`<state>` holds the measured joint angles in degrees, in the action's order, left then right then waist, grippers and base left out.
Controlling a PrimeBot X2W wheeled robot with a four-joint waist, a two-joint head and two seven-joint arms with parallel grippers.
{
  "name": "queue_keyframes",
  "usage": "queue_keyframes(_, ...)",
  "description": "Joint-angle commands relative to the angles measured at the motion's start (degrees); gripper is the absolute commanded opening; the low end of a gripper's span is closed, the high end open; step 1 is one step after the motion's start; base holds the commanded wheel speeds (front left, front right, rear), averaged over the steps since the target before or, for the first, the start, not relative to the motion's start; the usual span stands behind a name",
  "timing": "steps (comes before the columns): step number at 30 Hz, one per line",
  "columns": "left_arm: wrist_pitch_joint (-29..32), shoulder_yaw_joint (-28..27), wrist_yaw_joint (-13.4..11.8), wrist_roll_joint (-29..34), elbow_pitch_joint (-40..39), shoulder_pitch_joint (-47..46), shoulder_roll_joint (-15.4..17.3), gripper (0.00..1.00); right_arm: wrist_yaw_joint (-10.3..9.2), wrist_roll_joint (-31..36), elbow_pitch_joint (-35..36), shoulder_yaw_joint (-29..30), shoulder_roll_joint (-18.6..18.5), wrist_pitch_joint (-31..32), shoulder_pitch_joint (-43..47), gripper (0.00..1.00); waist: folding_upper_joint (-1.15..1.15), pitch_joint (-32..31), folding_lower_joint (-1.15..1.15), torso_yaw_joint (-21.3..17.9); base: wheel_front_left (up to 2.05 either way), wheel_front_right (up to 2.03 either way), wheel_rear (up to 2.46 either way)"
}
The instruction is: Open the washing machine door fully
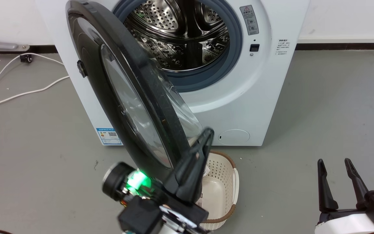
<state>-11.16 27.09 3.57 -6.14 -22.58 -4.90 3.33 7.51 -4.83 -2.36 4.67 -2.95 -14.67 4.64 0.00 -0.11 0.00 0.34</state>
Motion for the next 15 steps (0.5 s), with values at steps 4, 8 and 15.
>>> queue_keyframes(4,4.27,2.02,0.10,-1.02,4.10,4.48,1.01,0.00,-0.04,-0.47,-0.16,-0.15,0.14,-0.08,0.16,1.00,0.00,-0.15,0.00,0.10,0.00,0.00,0.00)
queue_keyframes(8,6.81,2.65,-0.59,-2.11,7.85,7.12,1.29,0.00,-0.04,-0.80,-0.30,-0.33,0.14,0.15,0.50,1.00,0.00,-0.15,0.00,0.34,0.00,0.00,0.00)
queue_keyframes(15,5.73,2.49,-1.66,-2.87,14.85,6.17,0.79,0.00,-0.04,-0.93,-0.21,-0.62,0.14,0.49,0.11,1.00,0.00,0.40,0.00,0.58,0.00,0.00,0.00)
